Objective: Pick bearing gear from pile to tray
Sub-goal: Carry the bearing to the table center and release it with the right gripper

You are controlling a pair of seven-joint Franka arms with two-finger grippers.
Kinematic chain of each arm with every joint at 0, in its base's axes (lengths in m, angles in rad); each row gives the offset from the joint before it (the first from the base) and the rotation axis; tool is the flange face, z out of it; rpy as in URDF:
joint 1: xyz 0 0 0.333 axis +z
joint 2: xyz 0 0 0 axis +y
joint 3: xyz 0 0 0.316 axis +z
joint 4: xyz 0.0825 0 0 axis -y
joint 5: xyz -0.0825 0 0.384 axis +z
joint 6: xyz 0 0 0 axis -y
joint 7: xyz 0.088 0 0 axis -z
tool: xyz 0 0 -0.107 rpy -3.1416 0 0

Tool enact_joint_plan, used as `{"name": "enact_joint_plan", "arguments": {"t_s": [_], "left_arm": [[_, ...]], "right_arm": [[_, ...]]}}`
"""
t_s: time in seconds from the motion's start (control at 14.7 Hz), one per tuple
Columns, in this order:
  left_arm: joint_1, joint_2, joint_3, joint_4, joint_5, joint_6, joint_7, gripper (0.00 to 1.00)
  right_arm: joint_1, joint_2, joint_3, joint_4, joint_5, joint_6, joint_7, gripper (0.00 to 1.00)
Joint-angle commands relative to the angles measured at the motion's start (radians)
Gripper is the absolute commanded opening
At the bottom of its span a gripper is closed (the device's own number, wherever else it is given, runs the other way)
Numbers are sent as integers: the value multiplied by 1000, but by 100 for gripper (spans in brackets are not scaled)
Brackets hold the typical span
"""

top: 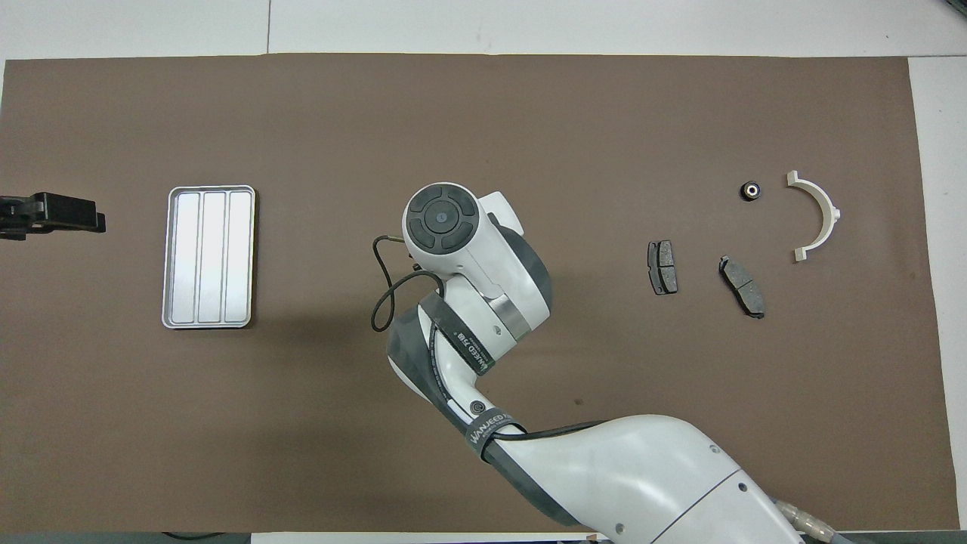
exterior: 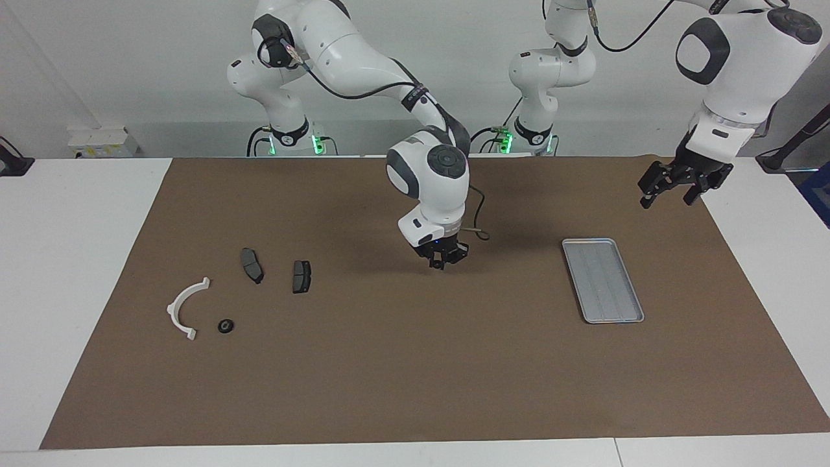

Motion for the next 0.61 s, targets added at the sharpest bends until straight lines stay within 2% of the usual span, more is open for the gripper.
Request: {"name": "enact_joint_plan", "arguments": {"t_s": [0.0,0.55], "left_arm": [[13,-63,-7,-102,-6,71,16,100],[2,-71,-7,-151,-3,90,0,100]], "right_arm": [[7,-14,-1,-80,-1,52,-45,0],[7,-21,-1,-112,1,78,-48,0]]}}
